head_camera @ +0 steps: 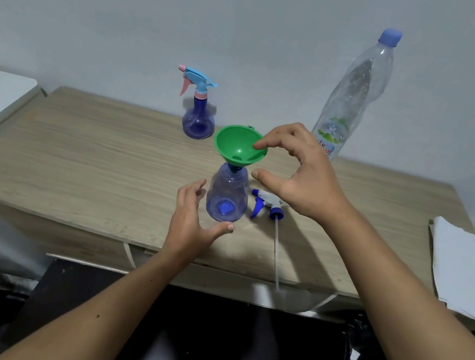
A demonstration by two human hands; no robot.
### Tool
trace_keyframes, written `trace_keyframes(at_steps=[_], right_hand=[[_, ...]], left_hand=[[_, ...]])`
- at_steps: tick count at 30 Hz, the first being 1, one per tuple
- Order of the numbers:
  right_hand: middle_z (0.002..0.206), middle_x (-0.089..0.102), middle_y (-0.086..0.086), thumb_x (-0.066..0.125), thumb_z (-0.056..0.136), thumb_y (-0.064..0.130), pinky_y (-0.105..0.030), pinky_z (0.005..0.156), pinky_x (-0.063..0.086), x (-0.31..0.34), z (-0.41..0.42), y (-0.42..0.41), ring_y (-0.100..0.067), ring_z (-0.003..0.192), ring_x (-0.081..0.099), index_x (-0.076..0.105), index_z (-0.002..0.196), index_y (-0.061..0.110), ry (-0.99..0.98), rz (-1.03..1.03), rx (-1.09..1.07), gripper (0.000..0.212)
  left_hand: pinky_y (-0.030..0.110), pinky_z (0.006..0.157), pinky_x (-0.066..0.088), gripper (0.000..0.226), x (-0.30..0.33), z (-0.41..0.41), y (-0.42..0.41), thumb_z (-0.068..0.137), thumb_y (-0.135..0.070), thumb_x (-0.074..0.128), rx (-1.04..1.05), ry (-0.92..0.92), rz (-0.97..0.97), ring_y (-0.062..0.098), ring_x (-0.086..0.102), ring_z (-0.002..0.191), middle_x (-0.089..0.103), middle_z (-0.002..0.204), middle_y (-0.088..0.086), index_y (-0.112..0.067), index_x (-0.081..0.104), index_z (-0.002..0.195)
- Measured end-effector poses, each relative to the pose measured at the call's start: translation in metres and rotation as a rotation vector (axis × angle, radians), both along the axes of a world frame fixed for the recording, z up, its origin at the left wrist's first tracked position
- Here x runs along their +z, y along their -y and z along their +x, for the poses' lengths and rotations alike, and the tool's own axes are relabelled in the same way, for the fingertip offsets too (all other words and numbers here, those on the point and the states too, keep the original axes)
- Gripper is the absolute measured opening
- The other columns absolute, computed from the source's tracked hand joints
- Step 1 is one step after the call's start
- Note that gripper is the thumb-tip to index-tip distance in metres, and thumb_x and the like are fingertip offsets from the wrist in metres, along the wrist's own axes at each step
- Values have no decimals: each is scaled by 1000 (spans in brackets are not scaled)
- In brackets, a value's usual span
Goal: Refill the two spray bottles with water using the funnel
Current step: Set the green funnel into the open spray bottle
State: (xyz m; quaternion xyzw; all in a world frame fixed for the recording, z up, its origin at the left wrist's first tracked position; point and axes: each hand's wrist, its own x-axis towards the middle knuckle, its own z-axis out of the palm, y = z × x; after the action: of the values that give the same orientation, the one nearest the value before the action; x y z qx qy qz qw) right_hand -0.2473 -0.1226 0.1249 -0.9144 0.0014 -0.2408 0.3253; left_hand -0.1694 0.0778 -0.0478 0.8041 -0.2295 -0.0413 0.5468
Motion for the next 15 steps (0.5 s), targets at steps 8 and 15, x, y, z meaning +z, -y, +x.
trace_keyframes(at_steps=[8, 15], right_hand=[[127, 63, 7, 89, 81, 27, -25, 95, 49, 10, -39, 23, -10, 113, 63, 69, 127, 26, 21, 149, -123, 49], [140, 62, 9, 90, 81, 37, -29, 107, 50, 3, -42, 79, -4, 124, 61, 53, 147, 25, 53, 283, -329, 77]], left_hand=[[45, 73, 57, 50, 8, -66, 26, 75, -54, 86, 14, 39, -77, 16, 62, 79, 65, 93, -6, -34, 62, 113], [32, 102, 56, 74, 38, -55, 131, 82, -46, 88, -316, 11, -88, 6, 65, 120, 64, 137, -6, -22, 58, 145]])
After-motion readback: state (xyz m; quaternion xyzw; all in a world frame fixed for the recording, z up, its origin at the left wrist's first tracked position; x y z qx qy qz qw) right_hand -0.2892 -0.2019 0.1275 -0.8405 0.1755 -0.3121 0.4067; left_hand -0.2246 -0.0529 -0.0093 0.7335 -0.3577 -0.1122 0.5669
